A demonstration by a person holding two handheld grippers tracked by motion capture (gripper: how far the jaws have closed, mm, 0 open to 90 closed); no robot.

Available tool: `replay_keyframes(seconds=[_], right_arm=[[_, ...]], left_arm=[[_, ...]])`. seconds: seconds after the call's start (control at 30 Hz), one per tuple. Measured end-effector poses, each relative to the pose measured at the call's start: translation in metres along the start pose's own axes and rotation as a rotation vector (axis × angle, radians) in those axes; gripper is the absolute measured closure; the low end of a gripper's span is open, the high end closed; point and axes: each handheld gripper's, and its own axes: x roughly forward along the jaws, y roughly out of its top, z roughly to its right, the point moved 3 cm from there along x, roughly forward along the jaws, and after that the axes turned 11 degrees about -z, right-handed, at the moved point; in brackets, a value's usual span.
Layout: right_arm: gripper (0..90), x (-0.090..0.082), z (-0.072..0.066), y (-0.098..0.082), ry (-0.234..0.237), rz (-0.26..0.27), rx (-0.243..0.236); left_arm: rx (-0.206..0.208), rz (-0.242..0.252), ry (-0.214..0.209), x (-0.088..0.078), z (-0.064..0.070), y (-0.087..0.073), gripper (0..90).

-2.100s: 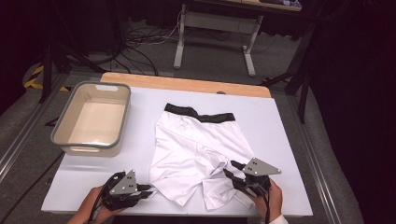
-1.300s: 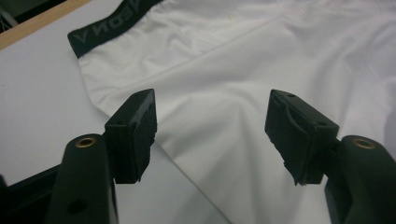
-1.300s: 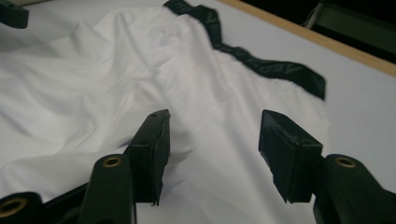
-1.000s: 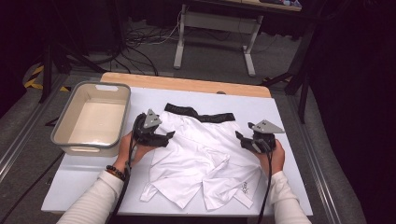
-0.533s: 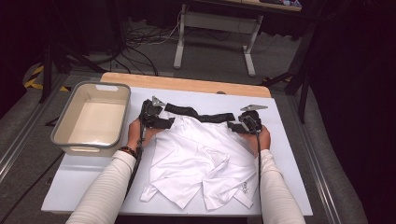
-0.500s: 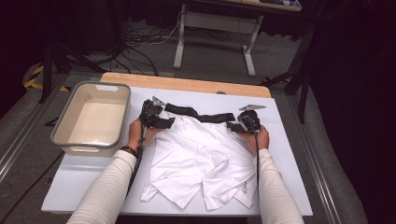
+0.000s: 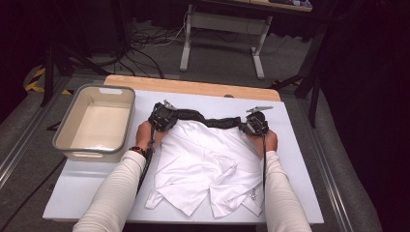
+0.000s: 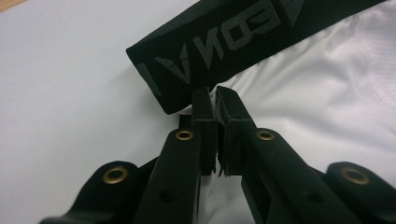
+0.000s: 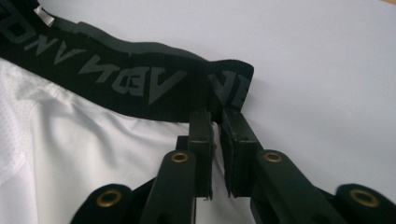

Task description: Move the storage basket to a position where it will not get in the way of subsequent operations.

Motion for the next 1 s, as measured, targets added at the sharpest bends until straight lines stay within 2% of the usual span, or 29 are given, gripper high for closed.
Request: replay_keyframes(seconds=[0.17,0.37,0.5,0.6,0.7,0.9,0.97,1.0], right_arm=[[86.3,-0.016,0.004,0.003,-0.044,0.072,0.013],[86.7,-0.022,0.008,0.01,-0.146,0.121,0.028],[86.7,-0.024,0.012,0.016,-0.171,0.155,0.069],[86.7,-0.024,0.013,0.022,-0.203,0.158,0.064],[86.7,-0.024,0.014,0.026,-0.196,0.169,0.077],[87.1,-0.018,0.017,0.029,-0.2,0.159,0.082],[73.4,-0.016,0.016,0.028,-0.196,0.155,0.093],[69.3,-0.015,0.016,0.028,-0.197,0.152,0.092]], left_arm=[[0.018,0.002,0.065,-0.008,-0.005,0.003,87.5],[-0.007,0.015,0.097,-0.02,-0.014,0.015,87.4],[-0.014,0.014,0.12,-0.018,-0.019,0.023,87.1],[-0.017,0.02,0.131,-0.015,-0.021,0.03,87.1],[-0.039,0.03,0.127,-0.012,-0.024,0.034,87.0],[-0.051,0.027,0.117,-0.007,-0.025,0.034,85.4],[-0.064,0.028,0.13,-0.007,-0.024,0.034,79.1],[-0.075,0.03,0.127,-0.008,-0.023,0.033,74.1]])
